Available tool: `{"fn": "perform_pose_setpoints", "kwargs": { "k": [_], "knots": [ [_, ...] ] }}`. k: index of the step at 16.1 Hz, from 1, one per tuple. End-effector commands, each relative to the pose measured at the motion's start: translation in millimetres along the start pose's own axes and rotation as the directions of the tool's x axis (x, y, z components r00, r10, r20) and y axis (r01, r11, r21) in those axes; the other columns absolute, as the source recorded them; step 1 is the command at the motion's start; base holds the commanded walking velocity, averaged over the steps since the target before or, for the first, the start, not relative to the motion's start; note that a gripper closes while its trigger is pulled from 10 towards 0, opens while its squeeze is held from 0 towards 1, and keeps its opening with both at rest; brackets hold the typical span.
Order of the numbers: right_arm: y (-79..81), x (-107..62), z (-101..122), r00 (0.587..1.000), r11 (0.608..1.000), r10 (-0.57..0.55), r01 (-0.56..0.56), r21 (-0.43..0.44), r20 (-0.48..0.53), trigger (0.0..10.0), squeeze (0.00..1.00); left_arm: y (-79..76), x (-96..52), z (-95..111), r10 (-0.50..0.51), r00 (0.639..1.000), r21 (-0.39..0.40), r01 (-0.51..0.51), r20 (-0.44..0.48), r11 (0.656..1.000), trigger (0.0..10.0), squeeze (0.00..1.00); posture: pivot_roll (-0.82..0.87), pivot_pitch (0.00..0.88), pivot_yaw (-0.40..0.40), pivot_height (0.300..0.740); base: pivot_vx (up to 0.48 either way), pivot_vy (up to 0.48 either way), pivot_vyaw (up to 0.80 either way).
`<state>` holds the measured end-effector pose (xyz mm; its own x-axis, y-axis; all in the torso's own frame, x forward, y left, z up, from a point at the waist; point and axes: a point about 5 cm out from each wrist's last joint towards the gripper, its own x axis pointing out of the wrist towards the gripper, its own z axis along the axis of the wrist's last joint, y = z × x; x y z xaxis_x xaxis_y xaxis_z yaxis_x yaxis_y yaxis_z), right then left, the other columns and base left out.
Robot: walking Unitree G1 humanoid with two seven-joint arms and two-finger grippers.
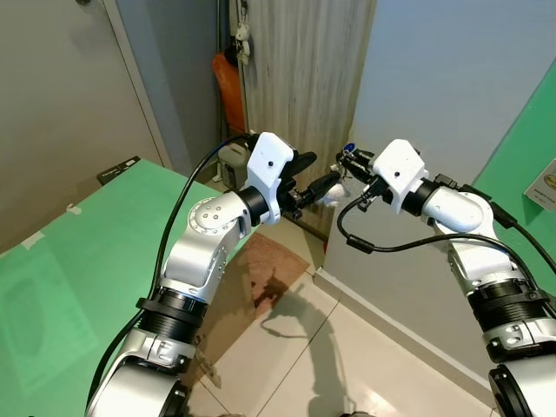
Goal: Hang keys on a hook
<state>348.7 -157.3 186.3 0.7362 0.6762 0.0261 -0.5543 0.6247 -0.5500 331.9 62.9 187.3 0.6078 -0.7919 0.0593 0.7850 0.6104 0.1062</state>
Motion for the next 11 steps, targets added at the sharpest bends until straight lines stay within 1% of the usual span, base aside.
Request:
{"fn": "perform_pose_setpoints", "kwargs": {
  "k": [1,4,7,11],
  "knots": [
    [-9.5,1.2,10.3,0.999,1.000,-0.009,0.008,0.008,0.048,0.0,0.00,-1.5,-0.9,-0.3,-0.015,1.000,0.019,0.015,-0.006,1.000,10.0,0.00,-0.05,0.000,0.079,0.740,0.000,0.000,0.00],
    [-10.3,0.6,11.5,0.998,0.999,0.000,-0.002,0.040,0.062,0.0,0.00,-2.4,-0.7,-1.4,-0.028,1.000,0.011,0.028,-0.007,1.000,10.0,0.00,-0.06,0.000,0.078,0.740,0.000,0.000,0.00],
    [-8.9,0.1,16.4,0.995,0.996,0.041,-0.047,0.070,0.087,0.0,0.00,-2.2,-1.0,-1.5,-0.035,0.999,0.009,0.035,-0.007,0.999,10.0,0.00,-0.06,0.000,0.077,0.740,0.000,0.000,0.00],
    [-5.5,-1.8,15.4,0.992,0.991,0.089,-0.097,0.092,0.093,0.0,0.00,-2.8,-1.2,-2.1,-0.042,0.999,0.005,0.042,-0.007,0.999,10.0,0.00,-0.06,0.000,0.076,0.740,0.000,0.000,0.00]
  ]
}}
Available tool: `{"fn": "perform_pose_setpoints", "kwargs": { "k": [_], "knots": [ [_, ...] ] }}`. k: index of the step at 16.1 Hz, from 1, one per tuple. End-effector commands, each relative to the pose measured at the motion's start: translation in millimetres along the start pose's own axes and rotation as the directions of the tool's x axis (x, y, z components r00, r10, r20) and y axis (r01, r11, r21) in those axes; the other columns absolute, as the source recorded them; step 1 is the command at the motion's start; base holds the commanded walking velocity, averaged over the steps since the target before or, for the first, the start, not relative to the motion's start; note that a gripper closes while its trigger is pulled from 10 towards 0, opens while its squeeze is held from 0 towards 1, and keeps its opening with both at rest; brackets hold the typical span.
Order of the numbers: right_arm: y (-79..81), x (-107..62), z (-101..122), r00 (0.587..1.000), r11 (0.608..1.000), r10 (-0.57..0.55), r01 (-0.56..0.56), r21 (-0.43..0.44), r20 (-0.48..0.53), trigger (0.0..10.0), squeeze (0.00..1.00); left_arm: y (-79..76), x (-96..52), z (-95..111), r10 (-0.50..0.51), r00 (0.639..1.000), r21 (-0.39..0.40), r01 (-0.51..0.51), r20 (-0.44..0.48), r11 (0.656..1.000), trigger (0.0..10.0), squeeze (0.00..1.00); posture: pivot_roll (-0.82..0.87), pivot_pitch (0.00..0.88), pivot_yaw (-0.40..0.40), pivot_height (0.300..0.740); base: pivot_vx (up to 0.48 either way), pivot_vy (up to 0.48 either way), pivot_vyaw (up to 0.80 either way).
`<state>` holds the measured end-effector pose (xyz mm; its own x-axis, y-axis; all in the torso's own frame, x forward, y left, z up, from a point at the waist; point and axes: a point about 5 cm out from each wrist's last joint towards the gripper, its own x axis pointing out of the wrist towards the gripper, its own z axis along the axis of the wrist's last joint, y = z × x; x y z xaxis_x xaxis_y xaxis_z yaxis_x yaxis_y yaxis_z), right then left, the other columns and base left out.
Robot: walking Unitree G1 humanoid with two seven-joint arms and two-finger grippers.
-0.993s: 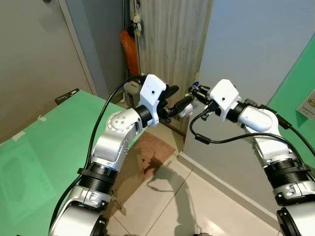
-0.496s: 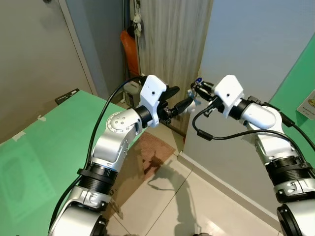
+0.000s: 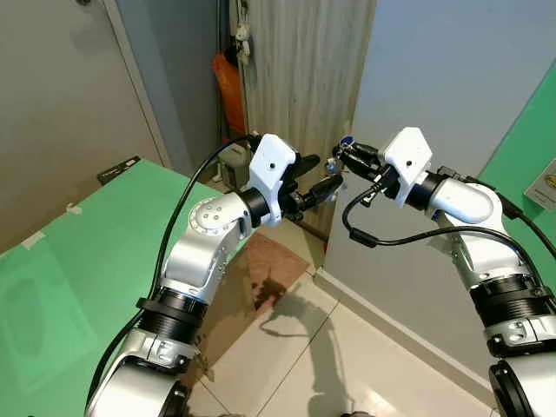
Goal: Hang keys on a hook
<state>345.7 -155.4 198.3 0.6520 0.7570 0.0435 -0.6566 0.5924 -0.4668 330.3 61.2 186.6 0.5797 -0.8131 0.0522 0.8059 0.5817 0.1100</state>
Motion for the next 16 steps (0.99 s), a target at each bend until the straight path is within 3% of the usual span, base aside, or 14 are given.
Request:
{"fn": "perform_pose_setpoints", "kwargs": {
  "k": [1,5,6,7,10,11,16],
  "knots": [
    [0.1,-2.1,5.2,0.999,1.000,0.020,-0.021,0.016,0.030,0.0,0.00,-0.2,-2.0,-3.5,-0.003,1.000,-0.009,0.003,-0.007,1.000,10.0,0.00,-0.06,0.000,0.075,0.740,0.000,0.000,0.00],
    [0.8,-5.9,7.1,0.998,0.998,0.049,-0.050,0.034,0.035,0.0,0.00,1.3,-1.5,-1.5,-0.002,1.000,-0.016,0.002,-0.001,1.000,9.9,0.00,-0.06,0.000,0.075,0.740,0.000,0.000,0.00],
    [0.7,-6.6,6.3,0.998,0.998,0.050,-0.052,0.037,0.036,0.0,0.00,1.0,-1.2,-1.3,-0.004,1.000,-0.019,0.004,0.001,1.000,7.2,0.00,-0.06,0.000,0.074,0.740,0.000,0.000,0.00],
    [0.5,-7.3,5.9,0.998,0.998,0.051,-0.053,0.040,0.037,0.0,0.00,0.9,-0.9,-1.4,-0.005,1.000,-0.022,0.005,0.003,1.000,5.1,0.00,-0.06,0.000,0.074,0.740,0.000,0.000,0.00],
    [-0.7,-8.5,7.1,0.998,0.996,0.058,-0.060,0.059,0.040,0.0,0.00,1.2,-0.5,-2.8,-0.012,1.000,-0.029,0.012,-0.004,1.000,3.1,0.00,-0.06,0.000,0.074,0.740,0.000,0.000,0.00],
    [-1.4,-8.7,7.4,0.998,0.996,0.056,-0.058,0.061,0.040,0.0,0.00,0.5,-0.6,-2.8,-0.021,1.000,-0.028,0.021,-0.003,0.999,0.0,0.00,-0.06,0.000,0.074,0.740,0.000,0.000,0.00],
    [-9.1,-12.9,0.3,1.000,0.998,0.015,-0.016,0.064,0.004,0.0,0.00,-1.6,-0.3,-0.3,-0.037,0.999,-0.036,0.038,0.011,0.999,0.0,0.00,-0.06,0.000,0.074,0.740,0.000,0.000,0.00]
  ]
}}
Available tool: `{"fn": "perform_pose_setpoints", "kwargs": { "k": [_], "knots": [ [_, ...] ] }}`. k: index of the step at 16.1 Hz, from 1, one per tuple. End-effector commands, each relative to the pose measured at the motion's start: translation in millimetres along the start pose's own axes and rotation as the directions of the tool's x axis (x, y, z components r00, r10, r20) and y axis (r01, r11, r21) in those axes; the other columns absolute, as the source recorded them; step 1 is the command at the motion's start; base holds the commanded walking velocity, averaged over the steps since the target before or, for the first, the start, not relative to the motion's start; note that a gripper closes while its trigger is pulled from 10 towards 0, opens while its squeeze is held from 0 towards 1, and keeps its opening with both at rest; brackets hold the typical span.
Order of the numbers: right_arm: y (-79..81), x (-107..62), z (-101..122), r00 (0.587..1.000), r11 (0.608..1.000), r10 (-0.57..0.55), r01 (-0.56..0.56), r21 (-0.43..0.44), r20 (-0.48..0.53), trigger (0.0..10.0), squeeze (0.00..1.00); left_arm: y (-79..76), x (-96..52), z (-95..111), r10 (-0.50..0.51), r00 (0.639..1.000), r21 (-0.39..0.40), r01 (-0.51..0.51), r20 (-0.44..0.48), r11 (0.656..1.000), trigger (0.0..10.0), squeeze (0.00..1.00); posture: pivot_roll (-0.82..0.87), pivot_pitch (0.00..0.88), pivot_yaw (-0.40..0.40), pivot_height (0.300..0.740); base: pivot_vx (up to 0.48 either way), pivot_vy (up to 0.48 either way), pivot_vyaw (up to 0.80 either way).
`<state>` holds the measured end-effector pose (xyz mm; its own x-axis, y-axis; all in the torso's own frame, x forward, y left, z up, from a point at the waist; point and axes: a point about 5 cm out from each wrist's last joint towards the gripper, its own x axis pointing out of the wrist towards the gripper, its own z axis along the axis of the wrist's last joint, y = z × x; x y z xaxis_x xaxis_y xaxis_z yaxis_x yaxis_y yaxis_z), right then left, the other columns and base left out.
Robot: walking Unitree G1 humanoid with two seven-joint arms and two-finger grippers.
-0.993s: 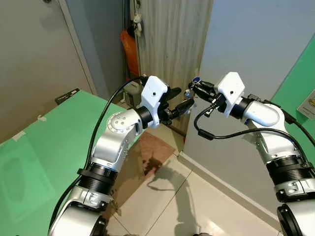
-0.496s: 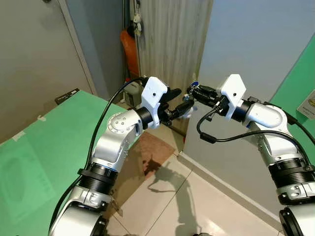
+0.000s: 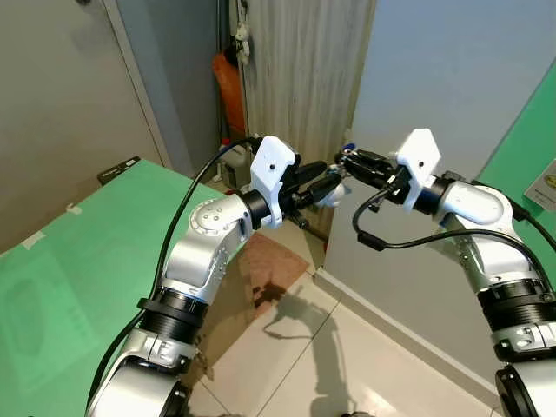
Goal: Hang keys on a hook
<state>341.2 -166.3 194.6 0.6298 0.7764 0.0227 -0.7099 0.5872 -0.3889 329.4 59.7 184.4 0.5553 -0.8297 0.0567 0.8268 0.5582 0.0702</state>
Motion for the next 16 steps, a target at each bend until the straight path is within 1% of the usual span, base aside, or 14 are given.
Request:
{"fn": "perform_pose_setpoints", "kwargs": {
  "k": [1,4,12,13,15,16],
  "knots": [
    [-7.6,-2.6,4.7,1.000,0.999,-0.023,0.023,-0.023,0.004,0.0,0.00,0.0,-1.0,1.9,-0.010,1.000,-0.001,0.010,0.005,1.000,0.0,0.00,-0.06,0.000,0.074,0.740,0.000,0.000,0.00],
    [-8.7,-3.8,1.8,0.999,0.999,-0.034,0.034,-0.023,-0.009,0.0,0.00,-0.2,-0.8,2.1,-0.014,1.000,-0.001,0.014,0.006,1.000,0.0,0.00,-0.06,0.000,0.074,0.740,0.000,0.000,0.00],
    [-5.3,-0.3,6.7,1.000,1.000,-0.012,0.013,-0.016,0.020,0.0,0.00,-3.8,-0.3,-0.9,-0.042,0.999,-0.005,0.042,-0.007,0.999,0.0,0.00,-0.06,0.000,0.077,0.740,0.000,0.000,0.00],
    [-5.0,0.4,6.4,1.000,1.000,-0.010,0.010,-0.017,0.020,0.0,0.00,-2.6,-0.1,-1.7,-0.029,0.999,0.006,0.029,-0.015,1.000,10.0,0.00,-0.06,0.000,0.075,0.740,0.000,0.000,0.00],
    [-4.8,0.7,5.9,1.000,1.000,-0.008,0.009,-0.018,0.018,0.0,0.00,1.7,-0.5,-1.5,0.020,0.999,0.051,-0.019,-0.025,0.998,10.0,0.00,-0.06,0.000,0.074,0.740,0.000,0.000,0.00],
    [-4.8,0.8,5.7,1.000,1.000,-0.008,0.008,-0.018,0.017,0.0,0.00,4.8,-1.2,-2.5,0.045,0.999,0.042,-0.044,-0.030,0.998,10.0,0.31,-0.06,0.000,0.074,0.740,0.000,0.000,0.00]
  ]
}}
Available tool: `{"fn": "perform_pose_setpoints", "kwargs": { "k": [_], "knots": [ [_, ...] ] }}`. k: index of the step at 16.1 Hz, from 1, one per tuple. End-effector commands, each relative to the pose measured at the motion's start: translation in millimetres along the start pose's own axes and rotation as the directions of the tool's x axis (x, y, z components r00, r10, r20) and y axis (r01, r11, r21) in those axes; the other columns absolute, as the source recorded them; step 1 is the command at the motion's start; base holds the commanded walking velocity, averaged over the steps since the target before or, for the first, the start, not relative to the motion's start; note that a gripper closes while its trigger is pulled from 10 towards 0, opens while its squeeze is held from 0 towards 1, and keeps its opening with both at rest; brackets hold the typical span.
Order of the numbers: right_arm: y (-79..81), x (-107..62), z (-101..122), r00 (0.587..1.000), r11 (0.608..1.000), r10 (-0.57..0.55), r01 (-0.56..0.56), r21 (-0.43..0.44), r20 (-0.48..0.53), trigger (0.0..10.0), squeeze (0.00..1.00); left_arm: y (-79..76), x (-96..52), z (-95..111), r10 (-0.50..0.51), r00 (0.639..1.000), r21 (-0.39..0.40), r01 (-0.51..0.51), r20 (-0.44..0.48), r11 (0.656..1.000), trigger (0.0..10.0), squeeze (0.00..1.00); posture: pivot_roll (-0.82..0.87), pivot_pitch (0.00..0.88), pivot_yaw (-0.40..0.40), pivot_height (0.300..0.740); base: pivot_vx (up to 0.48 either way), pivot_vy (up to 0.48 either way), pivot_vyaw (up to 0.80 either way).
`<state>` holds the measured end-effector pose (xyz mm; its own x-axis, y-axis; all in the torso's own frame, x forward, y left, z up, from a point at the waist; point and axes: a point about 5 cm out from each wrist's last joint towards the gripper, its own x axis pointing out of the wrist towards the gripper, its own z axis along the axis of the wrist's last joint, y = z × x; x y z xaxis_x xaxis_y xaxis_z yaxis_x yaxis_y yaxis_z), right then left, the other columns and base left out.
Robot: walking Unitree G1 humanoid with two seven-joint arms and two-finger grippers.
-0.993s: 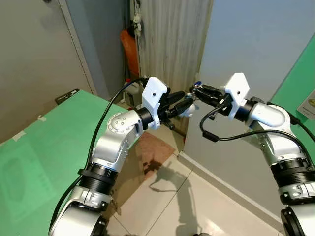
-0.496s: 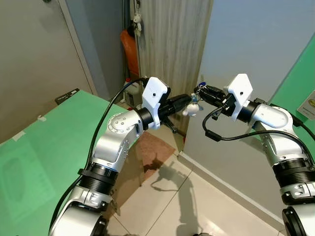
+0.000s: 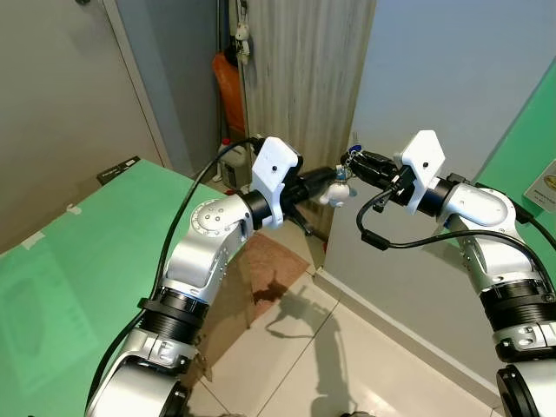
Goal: Hang keys on a hook
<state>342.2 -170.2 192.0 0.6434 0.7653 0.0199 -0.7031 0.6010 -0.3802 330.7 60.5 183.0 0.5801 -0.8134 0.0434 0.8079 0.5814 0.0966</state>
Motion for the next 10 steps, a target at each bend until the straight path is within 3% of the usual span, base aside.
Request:
{"fn": "perform_pose_setpoints", "kwargs": {
  "k": [1,8,9,10],
  "knots": [
    [-2.4,3.2,9.2,1.000,1.000,0.009,-0.008,-0.027,0.026,0.0,0.00,5.9,-1.4,-1.1,0.037,0.999,-0.011,-0.037,-0.013,0.999,10.0,1.00,-0.06,0.000,0.074,0.740,0.000,0.000,0.00],
    [-2.0,3.5,8.0,1.000,1.000,0.012,-0.011,-0.027,0.020,0.0,0.00,5.0,-0.7,1.0,0.024,1.000,-0.011,-0.025,-0.010,1.000,10.0,1.00,-0.06,0.000,0.075,0.740,0.000,0.000,0.00],
    [-1.3,4.2,8.8,1.000,1.000,0.014,-0.014,-0.028,0.023,0.0,0.00,3.8,-0.1,0.6,0.019,1.000,-0.007,-0.019,-0.012,1.000,10.0,0.90,-0.06,0.000,0.076,0.740,0.000,0.000,0.00],
    [-0.5,4.7,9.2,1.000,0.999,0.018,-0.017,-0.028,0.025,0.0,0.00,3.4,0.6,1.0,0.017,1.000,-0.007,-0.017,-0.010,1.000,10.0,0.00,-0.06,0.000,0.077,0.740,0.000,0.000,0.00]
  ]
}}
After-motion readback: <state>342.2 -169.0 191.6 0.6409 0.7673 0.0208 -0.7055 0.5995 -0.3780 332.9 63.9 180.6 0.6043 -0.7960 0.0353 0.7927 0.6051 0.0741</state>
